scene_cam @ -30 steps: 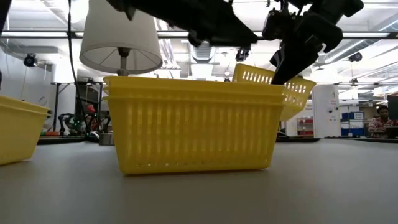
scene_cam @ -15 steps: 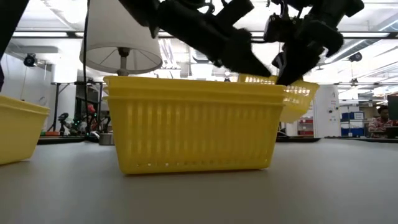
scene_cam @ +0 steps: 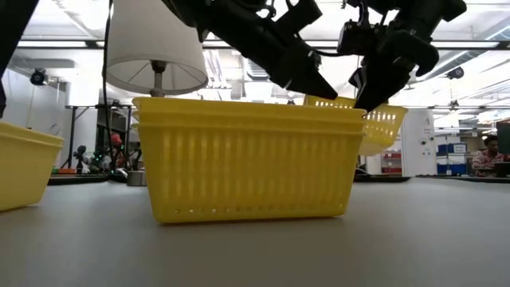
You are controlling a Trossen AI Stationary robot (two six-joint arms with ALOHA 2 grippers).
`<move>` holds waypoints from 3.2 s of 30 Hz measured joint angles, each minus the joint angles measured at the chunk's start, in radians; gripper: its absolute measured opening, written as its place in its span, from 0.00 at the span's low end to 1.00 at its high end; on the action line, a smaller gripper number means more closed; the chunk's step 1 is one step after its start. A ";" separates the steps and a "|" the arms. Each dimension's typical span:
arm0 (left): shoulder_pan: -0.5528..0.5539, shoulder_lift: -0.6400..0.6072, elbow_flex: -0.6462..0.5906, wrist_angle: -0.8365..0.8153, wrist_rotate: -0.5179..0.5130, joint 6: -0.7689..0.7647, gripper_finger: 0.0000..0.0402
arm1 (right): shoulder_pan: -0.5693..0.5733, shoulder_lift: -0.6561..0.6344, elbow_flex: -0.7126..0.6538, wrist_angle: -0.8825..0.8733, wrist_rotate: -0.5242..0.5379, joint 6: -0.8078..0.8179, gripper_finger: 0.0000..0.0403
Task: Stack baskets by color
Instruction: Stack the yellow basket on the stacked yellow baskets
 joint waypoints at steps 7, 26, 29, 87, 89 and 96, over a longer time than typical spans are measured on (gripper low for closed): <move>0.013 0.027 -0.001 0.005 0.023 -0.017 0.32 | 0.000 0.000 0.000 0.001 0.000 0.000 0.02; 0.015 0.037 -0.005 0.005 0.024 -0.009 0.01 | 0.000 -0.003 -0.001 0.053 -0.012 -0.023 0.03; 0.012 0.037 -0.005 0.007 0.026 -0.008 0.00 | 0.000 -0.004 -0.001 0.066 -0.029 0.001 0.06; -0.851 -0.360 -0.002 -1.043 -0.478 -0.878 0.00 | 0.214 -0.462 -0.150 0.267 -0.027 -0.089 0.41; -0.871 -0.354 -0.002 -1.059 -0.474 -0.985 0.00 | 0.214 -0.457 -0.150 0.264 -0.027 -0.096 0.41; -0.958 -0.326 -0.002 -1.165 -0.408 -1.262 0.00 | 0.214 -0.429 -0.150 0.264 -0.027 -0.102 0.41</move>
